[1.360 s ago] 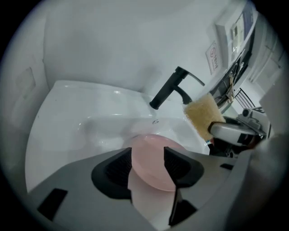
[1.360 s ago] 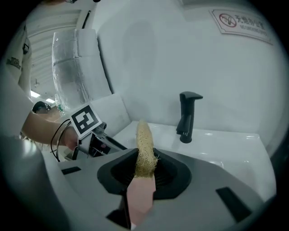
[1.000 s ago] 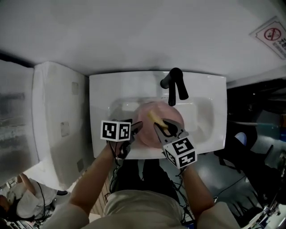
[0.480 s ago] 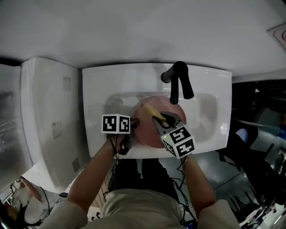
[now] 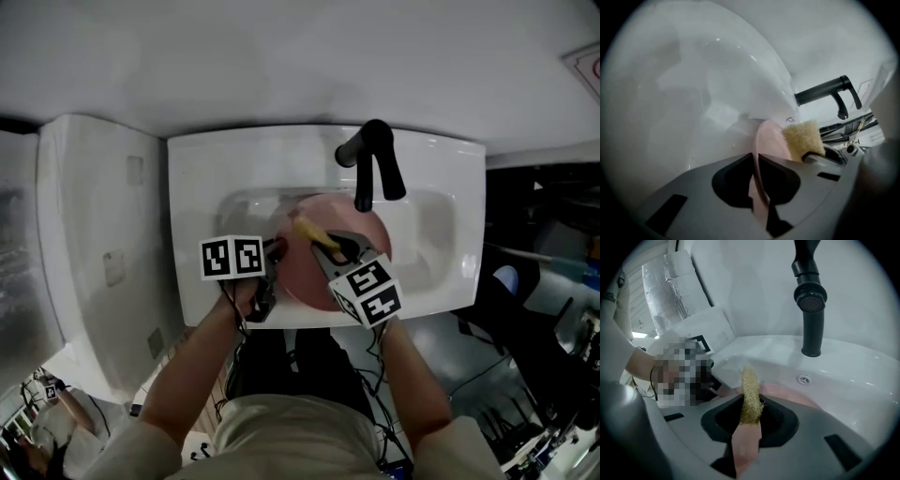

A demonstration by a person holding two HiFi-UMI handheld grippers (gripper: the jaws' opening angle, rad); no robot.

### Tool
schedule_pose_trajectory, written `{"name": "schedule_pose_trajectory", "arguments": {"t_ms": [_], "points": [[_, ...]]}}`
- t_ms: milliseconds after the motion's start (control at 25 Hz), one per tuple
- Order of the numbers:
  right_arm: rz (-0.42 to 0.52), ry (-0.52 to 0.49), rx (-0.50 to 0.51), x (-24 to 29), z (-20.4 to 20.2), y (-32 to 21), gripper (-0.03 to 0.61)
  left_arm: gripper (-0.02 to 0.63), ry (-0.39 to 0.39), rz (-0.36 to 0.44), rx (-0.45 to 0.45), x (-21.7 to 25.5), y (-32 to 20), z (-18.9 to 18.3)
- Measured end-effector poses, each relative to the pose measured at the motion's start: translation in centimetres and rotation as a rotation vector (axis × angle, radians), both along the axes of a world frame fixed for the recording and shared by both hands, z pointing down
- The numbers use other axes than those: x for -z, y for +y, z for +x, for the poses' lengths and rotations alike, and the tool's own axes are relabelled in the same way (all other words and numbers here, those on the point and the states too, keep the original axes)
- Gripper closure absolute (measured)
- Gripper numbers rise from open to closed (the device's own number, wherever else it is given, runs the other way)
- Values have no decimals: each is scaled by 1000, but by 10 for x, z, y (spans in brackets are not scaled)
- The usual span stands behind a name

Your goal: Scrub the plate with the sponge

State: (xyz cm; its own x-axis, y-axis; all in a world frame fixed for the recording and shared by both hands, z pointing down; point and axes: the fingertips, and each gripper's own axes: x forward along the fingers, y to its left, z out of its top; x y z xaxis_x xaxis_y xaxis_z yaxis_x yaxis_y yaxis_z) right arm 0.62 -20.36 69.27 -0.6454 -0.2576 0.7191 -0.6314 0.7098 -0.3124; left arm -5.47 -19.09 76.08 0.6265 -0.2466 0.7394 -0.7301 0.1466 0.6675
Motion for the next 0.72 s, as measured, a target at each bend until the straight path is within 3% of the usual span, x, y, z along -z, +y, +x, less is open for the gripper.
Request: {"name": "schedule_pose_trajectory", "arguments": {"t_ms": [240, 440, 720], "points": [[38, 17, 47, 13, -9, 3, 491, 592, 9, 79, -39, 37, 0, 2], [96, 101, 98, 25, -11, 8, 497, 592, -9, 157, -81, 72, 4, 2], [137, 172, 30, 35, 2, -5, 502, 592, -60, 212, -148, 94, 12, -5]]}}
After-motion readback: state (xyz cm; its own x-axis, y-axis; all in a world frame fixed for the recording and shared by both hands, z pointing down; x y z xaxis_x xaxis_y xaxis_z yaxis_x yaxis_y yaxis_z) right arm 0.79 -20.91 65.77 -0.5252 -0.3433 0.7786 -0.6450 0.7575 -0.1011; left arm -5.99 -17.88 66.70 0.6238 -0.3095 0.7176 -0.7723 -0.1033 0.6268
